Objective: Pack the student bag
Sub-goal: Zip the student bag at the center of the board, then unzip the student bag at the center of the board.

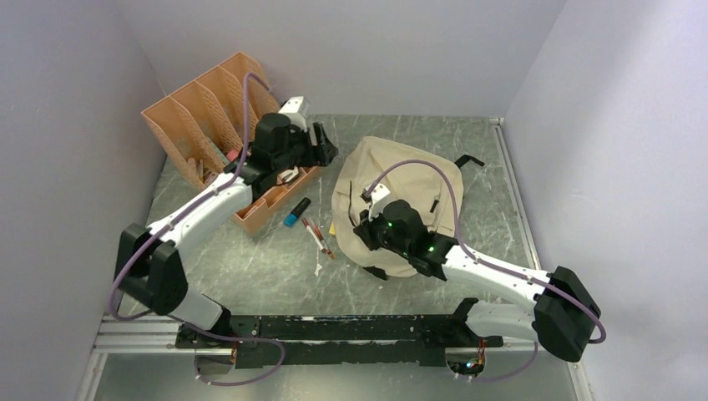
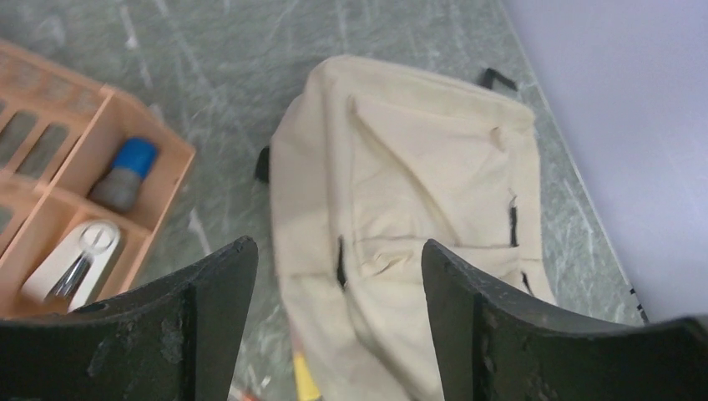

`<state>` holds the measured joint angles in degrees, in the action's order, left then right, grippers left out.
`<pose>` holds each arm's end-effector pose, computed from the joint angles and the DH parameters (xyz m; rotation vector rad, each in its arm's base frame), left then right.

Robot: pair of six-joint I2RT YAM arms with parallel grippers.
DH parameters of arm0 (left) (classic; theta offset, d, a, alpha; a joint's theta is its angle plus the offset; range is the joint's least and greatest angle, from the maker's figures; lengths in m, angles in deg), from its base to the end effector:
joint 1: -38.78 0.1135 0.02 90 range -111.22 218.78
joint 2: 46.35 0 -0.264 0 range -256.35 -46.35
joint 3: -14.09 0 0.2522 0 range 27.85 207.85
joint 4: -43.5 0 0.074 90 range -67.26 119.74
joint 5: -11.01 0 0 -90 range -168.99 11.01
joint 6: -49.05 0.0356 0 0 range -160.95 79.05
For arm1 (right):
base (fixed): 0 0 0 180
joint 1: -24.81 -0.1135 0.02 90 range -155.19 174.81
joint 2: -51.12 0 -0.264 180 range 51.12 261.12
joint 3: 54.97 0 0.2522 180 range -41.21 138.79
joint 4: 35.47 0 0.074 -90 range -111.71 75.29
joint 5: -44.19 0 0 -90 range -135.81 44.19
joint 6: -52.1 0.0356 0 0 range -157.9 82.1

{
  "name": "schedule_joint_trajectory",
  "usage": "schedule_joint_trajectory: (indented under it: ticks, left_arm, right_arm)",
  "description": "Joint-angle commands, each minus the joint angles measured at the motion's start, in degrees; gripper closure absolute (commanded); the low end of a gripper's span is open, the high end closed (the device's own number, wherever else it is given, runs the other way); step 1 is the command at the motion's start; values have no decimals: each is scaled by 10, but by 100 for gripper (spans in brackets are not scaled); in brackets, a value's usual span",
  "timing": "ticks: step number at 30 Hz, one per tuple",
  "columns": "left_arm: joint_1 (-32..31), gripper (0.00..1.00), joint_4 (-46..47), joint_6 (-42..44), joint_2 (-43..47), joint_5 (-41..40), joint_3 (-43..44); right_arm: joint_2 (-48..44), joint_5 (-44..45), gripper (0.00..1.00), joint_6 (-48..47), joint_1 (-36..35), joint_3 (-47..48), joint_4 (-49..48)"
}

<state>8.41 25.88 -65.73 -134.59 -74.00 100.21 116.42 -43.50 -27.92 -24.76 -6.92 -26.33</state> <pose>0.3150 -0.1882 0.3311 0.1573 1.9767 -0.7221 0.1624 0.1884 0.2299 -0.6819 1.9716 0.6059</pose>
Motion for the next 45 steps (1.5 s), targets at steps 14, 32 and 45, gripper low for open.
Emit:
schedule_joint_trajectory:
  ticks: [14,32,45]
  left_arm:
    - [-31,26,-6,25,62,-35,-73]
    - [-219,28,-42,77,-234,-72,230]
    - [-271,29,-88,87,-356,-104,358]
  right_arm:
    - [-32,175,51,182,54,101,143]
    - [-75,113,41,417,492,-43,146]
    - [17,61,25,367,599,-103,26]
